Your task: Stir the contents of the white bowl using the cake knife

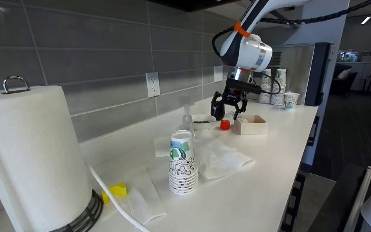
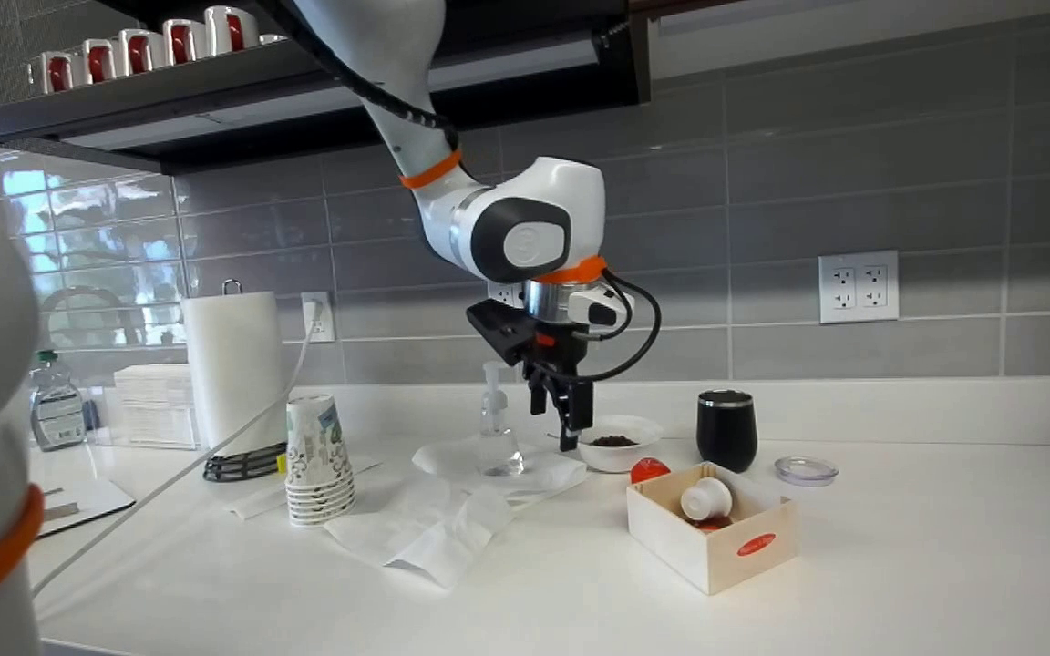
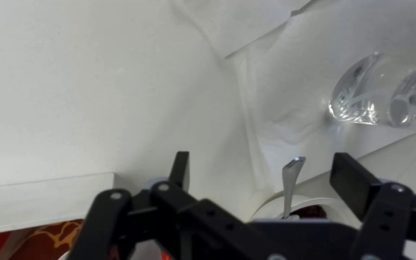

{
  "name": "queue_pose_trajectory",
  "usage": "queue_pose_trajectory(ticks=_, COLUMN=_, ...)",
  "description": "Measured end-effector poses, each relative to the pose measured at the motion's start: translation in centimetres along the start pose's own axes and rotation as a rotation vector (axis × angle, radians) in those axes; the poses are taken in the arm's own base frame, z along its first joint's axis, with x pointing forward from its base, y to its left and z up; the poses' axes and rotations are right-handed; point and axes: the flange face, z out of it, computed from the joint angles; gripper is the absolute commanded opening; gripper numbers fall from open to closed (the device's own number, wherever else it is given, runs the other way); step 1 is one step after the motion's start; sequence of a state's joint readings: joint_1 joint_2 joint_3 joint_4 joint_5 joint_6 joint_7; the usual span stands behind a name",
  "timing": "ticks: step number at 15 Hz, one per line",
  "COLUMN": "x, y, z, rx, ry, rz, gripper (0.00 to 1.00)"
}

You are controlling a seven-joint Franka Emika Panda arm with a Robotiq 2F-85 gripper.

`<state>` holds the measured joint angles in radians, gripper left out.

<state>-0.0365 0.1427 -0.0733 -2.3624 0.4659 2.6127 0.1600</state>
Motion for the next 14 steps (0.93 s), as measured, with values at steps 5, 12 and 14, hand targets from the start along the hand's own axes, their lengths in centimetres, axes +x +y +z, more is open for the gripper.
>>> queue_pose_trajectory(ticks=5, x=-3.2, y=0.2, z=-0.9, rx=-0.061, ry=0.115, rz=-0.040, gripper=1.00)
queue_pose_trajectory(ticks=12, x=-5.9, y=0.4, z=-1.6, rx=-0.124, ry=0.226, rz=-0.096, gripper=1.00)
queue_pose_trajectory(ticks=14, x=-6.2, y=0.2, z=-2.0, rx=-0.135, ry=0.246, rz=-0.099, gripper=1.00)
